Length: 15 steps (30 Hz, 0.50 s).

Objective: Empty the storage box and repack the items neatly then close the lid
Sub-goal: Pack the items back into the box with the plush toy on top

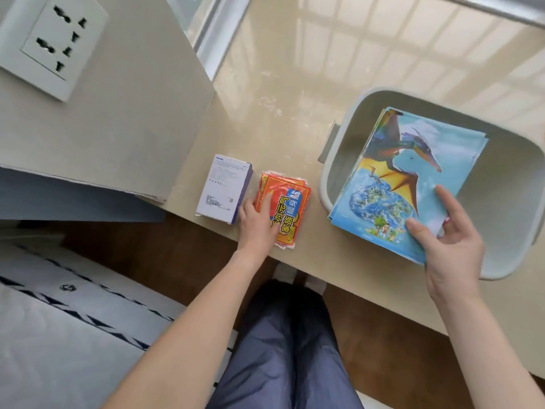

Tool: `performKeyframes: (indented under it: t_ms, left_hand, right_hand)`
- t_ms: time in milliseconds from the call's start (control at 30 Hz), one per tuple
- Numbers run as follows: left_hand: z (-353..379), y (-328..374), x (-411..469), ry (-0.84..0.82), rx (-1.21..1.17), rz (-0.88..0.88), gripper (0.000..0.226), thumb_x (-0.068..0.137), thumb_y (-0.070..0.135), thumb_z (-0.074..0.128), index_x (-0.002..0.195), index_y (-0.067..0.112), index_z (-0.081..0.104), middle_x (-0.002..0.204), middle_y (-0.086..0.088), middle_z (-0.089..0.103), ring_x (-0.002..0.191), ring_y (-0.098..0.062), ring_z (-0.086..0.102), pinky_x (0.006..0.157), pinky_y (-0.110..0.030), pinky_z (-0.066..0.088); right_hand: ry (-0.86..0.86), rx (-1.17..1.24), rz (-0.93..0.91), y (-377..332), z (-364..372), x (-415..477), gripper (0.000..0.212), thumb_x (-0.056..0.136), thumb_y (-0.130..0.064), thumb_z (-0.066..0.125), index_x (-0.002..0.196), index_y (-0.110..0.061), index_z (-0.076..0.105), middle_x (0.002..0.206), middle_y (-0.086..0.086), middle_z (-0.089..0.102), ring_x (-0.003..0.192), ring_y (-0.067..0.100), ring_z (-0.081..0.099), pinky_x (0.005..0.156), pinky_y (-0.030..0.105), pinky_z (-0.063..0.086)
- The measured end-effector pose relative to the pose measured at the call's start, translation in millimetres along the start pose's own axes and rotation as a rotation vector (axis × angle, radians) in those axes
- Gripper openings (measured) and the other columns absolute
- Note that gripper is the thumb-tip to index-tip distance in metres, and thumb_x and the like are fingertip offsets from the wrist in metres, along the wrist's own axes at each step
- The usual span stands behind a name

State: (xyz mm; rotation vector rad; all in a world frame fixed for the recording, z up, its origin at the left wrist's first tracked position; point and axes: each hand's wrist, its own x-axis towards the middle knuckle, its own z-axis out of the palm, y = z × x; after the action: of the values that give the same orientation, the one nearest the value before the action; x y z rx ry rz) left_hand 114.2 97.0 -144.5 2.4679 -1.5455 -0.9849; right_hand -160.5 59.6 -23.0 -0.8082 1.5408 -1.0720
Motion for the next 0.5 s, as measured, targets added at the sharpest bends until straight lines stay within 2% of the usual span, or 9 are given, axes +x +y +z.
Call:
performKeyframes:
  t_ms: [133, 267, 400, 433, 500]
  left_hand:
    - [-4.5, -1.4, 6.1, -0.004, -0.156, -0.041, 0.074, 0.083, 0.022, 0.076, 0.141, 0.036, 0.034, 0.137, -0.010, 0.035, 0.130, -0.027, 0.035, 0.106, -0.041, 0.044]
    - [-7.9, 0.4, 10.1, -0.032, -0.244, -0.093, 0.076, 0.076, 0.022, 0.081, 0.128, 0.049, 0.033, 0.126, -0.006, 0.039, 0.117, -0.024, 0.050, 0.095, -0.040, 0.053]
    - [-9.3, 2.7, 11.6, 0.016, -0.164, -0.078, 0.076, 0.073, 0.025, 0.083, 0.130, 0.044, 0.036, 0.122, -0.006, 0.041, 0.121, -0.024, 0.037, 0.102, -0.040, 0.041]
    - [-9.8, 2.7, 11.4, 0.030, -0.139, -0.054, 0.075, 0.072, 0.026, 0.083, 0.129, 0.042, 0.038, 0.119, -0.005, 0.041, 0.119, -0.023, 0.035, 0.101, -0.037, 0.038]
    - [-11.9, 3.8, 10.7, 0.016, -0.176, -0.038, 0.074, 0.071, 0.021, 0.084, 0.126, 0.043, 0.039, 0.117, -0.003, 0.038, 0.114, -0.021, 0.041, 0.093, -0.031, 0.042]
  right_hand:
    - [-0.007, 0.015, 0.004, 0.6, -1.2, 1.9, 0.061, 0.084, 0.012, 0.066, 0.134, -0.023, 0.058, 0.119, -0.009, 0.069, 0.108, 0.009, 0.067, 0.086, 0.023, 0.056]
    - [-0.016, 0.018, 0.006, 0.4, -1.0, 2.4, 0.063, 0.084, 0.013, 0.066, 0.138, -0.018, 0.055, 0.127, -0.002, 0.065, 0.109, 0.007, 0.066, 0.085, 0.021, 0.055]
    - [-0.028, 0.019, 0.007, 0.1, -0.5, 2.0, 0.063, 0.084, 0.014, 0.065, 0.138, -0.017, 0.055, 0.126, -0.003, 0.065, 0.109, 0.006, 0.066, 0.083, 0.020, 0.055]
    - [-0.029, 0.016, 0.008, 0.0, -0.3, 2.1, 0.063, 0.084, 0.014, 0.065, 0.138, -0.017, 0.055, 0.125, -0.004, 0.065, 0.108, 0.005, 0.066, 0.083, 0.019, 0.055]
    - [-0.034, 0.018, 0.011, 0.2, -0.3, 2.7, 0.062, 0.084, 0.013, 0.065, 0.138, -0.017, 0.055, 0.125, -0.004, 0.066, 0.109, 0.007, 0.066, 0.083, 0.021, 0.056]
